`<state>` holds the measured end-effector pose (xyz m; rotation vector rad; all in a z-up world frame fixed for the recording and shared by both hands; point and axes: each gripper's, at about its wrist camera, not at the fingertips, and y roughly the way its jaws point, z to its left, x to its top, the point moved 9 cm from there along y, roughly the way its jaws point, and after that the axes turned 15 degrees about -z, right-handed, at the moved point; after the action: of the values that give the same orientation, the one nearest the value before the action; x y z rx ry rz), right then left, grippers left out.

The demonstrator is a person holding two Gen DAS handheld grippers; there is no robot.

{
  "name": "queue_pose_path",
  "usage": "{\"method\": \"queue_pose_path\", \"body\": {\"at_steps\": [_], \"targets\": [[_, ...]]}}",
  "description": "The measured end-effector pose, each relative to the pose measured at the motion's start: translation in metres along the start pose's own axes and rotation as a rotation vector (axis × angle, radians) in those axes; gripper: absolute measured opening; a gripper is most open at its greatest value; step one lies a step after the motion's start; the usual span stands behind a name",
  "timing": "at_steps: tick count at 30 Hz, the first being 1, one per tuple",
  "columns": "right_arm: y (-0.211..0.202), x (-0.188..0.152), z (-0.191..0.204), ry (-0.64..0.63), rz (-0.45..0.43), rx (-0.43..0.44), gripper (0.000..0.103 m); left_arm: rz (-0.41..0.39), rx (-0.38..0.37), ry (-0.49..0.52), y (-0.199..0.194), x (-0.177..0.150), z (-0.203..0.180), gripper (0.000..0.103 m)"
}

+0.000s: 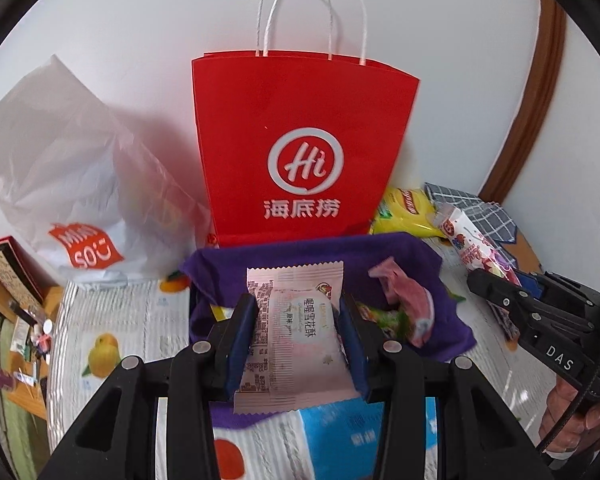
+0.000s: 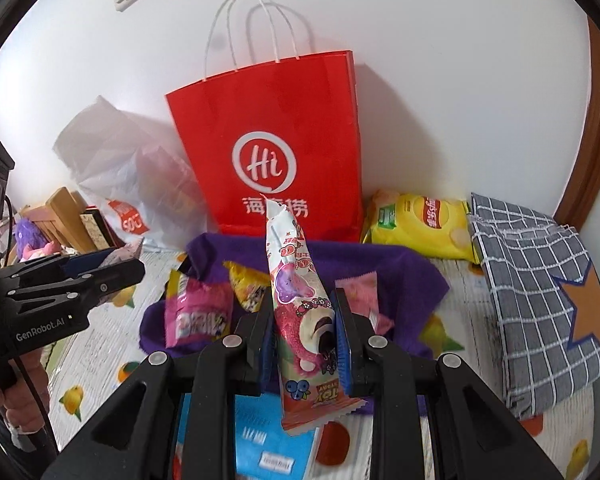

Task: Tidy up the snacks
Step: 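Carry the long pink bag and pink packet to the purple towel, then open the right tool over the towel while the left tool releases the pink packet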

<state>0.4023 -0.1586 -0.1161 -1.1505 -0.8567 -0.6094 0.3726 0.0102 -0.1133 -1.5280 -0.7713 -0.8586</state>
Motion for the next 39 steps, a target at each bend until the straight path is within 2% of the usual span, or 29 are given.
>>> {"method": "queue_pose_path", "body": {"at_steps": [8, 12, 15, 27, 39], "targets": [[0.038, 0.003, -0.008, -0.003, 0.02, -0.005, 0.026, 0.031, 0.003, -0.027, 0.042, 0.005, 0.02, 0.04], [0.062, -0.011, -0.01, -0.031, 0.069, -0.006, 0.026, 0.052, -0.006, -0.045, 0.063, -0.002, 0.027, 0.04], [0.076, -0.023, -0.011, -0.046, 0.097, -0.004, 0.026, 0.098, 0.007, -0.039, 0.079, -0.013, 0.031, 0.04], [0.101, -0.05, -0.02, -0.073, 0.17, -0.031, 0.026, 0.128, 0.031, -0.046, 0.088, -0.024, 0.037, 0.04], [0.109, -0.059, -0.02, -0.121, 0.195, -0.057, 0.027, 0.152, 0.035, -0.041, 0.095, -0.03, 0.038, 0.04]]}}
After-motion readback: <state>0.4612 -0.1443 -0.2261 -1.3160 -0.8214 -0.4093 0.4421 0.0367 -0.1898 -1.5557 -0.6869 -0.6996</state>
